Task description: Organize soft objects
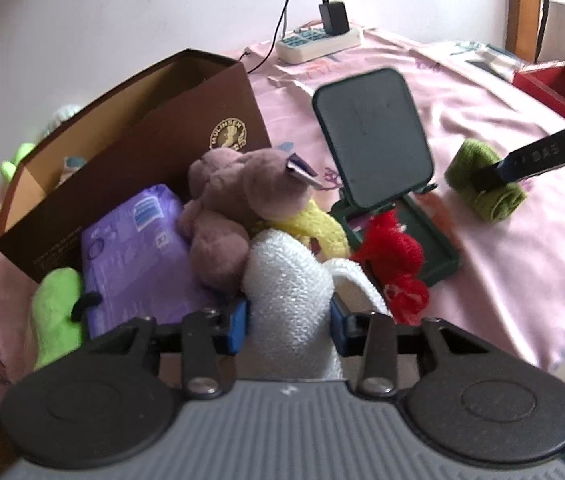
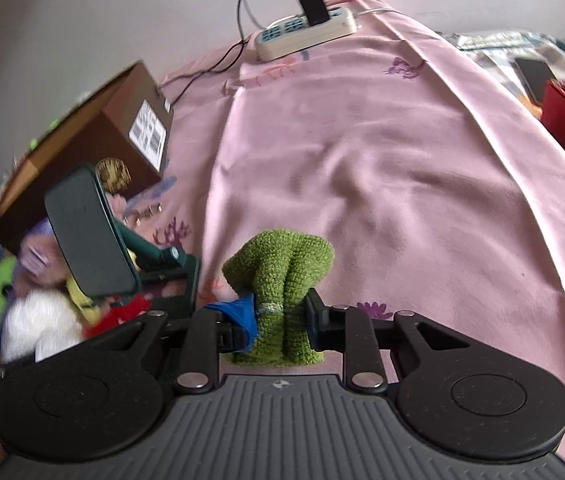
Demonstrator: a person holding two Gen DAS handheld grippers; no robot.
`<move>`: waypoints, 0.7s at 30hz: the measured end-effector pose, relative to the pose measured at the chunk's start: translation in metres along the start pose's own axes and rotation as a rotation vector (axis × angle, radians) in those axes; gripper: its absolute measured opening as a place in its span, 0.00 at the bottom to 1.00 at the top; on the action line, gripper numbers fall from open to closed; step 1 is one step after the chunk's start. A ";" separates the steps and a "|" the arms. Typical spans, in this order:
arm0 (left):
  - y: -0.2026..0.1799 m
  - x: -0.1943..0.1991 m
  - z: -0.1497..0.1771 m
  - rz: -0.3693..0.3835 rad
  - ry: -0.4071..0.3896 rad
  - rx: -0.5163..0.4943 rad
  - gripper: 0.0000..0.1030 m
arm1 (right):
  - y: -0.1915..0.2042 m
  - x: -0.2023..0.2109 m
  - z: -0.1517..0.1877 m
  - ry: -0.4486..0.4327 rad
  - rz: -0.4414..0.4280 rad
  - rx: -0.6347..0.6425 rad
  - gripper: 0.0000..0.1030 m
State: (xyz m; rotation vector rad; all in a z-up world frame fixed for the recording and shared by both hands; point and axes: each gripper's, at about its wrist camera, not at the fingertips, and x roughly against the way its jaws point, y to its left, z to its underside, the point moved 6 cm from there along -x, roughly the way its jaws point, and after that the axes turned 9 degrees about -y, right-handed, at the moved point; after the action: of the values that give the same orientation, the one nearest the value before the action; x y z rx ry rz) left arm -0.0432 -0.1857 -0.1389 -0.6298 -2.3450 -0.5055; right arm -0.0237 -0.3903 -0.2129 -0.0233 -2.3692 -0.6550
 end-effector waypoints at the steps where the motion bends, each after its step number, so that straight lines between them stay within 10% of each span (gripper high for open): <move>1: 0.002 0.006 -0.001 0.016 -0.005 0.007 0.40 | -0.002 0.003 -0.003 -0.007 -0.004 -0.017 0.06; 10: 0.034 0.059 -0.017 0.117 -0.117 0.085 0.40 | 0.003 0.019 -0.042 -0.105 -0.039 -0.124 0.06; 21: 0.137 0.069 -0.069 0.062 -0.300 0.270 0.40 | 0.085 0.016 -0.120 -0.226 -0.191 -0.086 0.06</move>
State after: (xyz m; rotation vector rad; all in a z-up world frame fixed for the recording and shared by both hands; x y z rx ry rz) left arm 0.0201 -0.0880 -0.0171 -0.6839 -2.6029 -0.0638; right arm 0.0517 -0.3738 -0.0866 0.0972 -2.5792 -0.8867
